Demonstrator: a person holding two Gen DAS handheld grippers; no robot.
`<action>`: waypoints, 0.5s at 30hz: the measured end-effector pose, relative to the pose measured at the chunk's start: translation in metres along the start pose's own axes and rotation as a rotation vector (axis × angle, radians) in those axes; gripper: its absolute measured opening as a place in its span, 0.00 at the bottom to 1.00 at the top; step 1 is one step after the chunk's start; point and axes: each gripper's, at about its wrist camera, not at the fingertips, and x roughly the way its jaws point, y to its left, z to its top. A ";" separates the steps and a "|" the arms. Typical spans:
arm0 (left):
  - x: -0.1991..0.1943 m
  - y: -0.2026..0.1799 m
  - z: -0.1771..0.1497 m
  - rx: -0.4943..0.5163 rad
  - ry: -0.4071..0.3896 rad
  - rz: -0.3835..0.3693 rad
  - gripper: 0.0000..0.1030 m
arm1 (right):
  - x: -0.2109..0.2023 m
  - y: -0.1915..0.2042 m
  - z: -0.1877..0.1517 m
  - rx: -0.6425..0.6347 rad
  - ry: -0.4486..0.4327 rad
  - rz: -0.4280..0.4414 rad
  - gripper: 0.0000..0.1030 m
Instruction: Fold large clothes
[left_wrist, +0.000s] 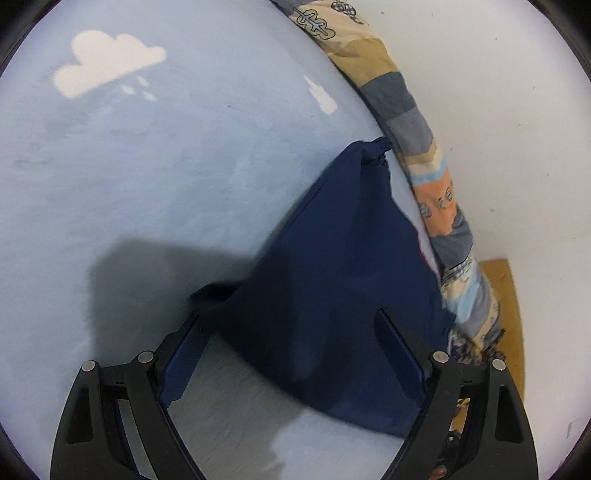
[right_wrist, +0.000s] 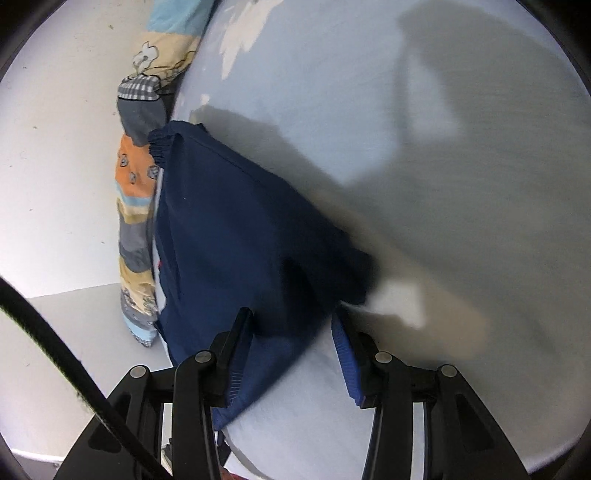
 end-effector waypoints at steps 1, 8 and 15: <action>0.005 -0.001 0.003 -0.011 -0.013 -0.012 0.86 | 0.002 0.000 0.003 -0.001 -0.010 0.017 0.47; 0.035 -0.017 0.013 0.033 -0.052 0.009 0.10 | 0.013 0.007 0.013 0.034 -0.079 0.100 0.25; 0.022 -0.071 -0.008 0.377 -0.165 0.214 0.09 | 0.001 0.059 0.000 -0.264 -0.130 -0.099 0.11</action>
